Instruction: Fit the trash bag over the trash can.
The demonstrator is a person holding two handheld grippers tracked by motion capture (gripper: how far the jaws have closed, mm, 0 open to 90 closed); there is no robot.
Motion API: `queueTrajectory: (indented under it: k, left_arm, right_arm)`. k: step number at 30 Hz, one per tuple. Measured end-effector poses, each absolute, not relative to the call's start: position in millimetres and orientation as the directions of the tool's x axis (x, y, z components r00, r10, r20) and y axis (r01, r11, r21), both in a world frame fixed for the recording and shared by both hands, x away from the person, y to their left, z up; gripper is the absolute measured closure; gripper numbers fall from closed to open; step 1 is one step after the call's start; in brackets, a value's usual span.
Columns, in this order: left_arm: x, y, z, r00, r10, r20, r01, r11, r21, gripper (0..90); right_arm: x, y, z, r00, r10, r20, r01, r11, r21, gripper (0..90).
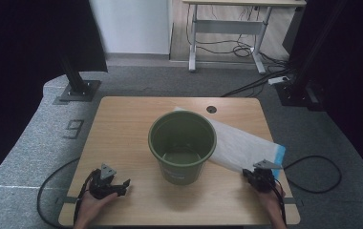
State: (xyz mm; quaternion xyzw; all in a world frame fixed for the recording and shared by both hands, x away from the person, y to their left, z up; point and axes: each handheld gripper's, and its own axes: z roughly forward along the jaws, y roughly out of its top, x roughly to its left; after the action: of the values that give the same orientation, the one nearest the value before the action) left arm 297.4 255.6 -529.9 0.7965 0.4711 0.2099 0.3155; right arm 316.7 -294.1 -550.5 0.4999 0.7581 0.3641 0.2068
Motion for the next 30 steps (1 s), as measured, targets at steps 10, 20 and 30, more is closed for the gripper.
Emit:
queueTrajectory:
  k: [10, 20, 30]
  left_arm:
    - [310.0, 254.2, -528.9, 0.473, 0.881, 0.032, 0.616, -0.356, 0.702, 16.7]
    - [302.9, 259.7, -529.3, 0.459, 0.888, 0.027, 0.623, -0.343, 0.703, 16.6]
    - [295.0, 258.4, -529.5, 0.452, 0.891, 0.033, 0.626, -0.343, 0.7, 16.6]
  right_arm:
    - [297.2, -277.5, -534.8, -0.449, 0.893, -0.024, 0.511, 0.279, 0.813, 47.0]
    - [362.1, -198.9, -537.3, -0.574, 0.818, -0.039, 0.474, 0.37, 0.799, 39.7]
    - [373.6, -200.0, -547.7, -0.558, 0.83, -0.014, 0.53, 0.369, 0.763, 88.5]
